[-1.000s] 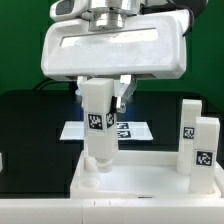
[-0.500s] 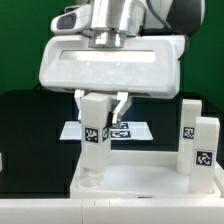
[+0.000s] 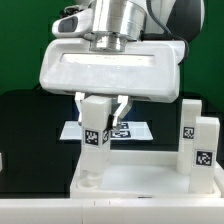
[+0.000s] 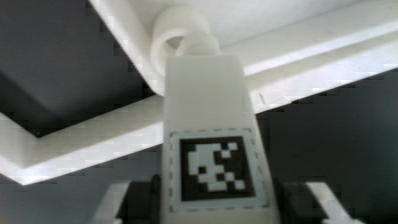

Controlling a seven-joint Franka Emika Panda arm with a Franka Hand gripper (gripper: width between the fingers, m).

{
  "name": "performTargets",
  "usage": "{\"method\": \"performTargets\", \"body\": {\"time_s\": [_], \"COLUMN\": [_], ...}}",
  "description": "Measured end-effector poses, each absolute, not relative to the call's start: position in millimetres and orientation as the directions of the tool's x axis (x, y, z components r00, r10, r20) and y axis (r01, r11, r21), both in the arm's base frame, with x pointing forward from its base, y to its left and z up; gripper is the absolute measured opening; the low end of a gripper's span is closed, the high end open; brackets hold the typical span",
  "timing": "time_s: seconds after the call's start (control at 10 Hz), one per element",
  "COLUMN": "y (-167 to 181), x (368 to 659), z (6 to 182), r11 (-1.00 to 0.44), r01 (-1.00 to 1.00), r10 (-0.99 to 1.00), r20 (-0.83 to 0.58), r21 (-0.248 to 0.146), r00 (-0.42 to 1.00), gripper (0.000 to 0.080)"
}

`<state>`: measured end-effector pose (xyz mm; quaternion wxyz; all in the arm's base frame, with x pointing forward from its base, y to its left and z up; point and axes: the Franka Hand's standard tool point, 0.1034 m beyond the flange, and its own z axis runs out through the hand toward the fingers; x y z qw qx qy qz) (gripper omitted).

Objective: Assemble desk

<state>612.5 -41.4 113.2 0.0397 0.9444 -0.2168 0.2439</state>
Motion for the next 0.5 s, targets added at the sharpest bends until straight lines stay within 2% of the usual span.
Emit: {"method": "performTargets", "body": {"time_s": [0.5], "y": [-51.9], "x": [612.5], "z": [112.9], "r11": [-0.907], "r01": [-0.422], "r10": [-0.377], "r20": [0.482], "r21": [-0.017], "r00": [0.791], "gripper": [0.0285]}}
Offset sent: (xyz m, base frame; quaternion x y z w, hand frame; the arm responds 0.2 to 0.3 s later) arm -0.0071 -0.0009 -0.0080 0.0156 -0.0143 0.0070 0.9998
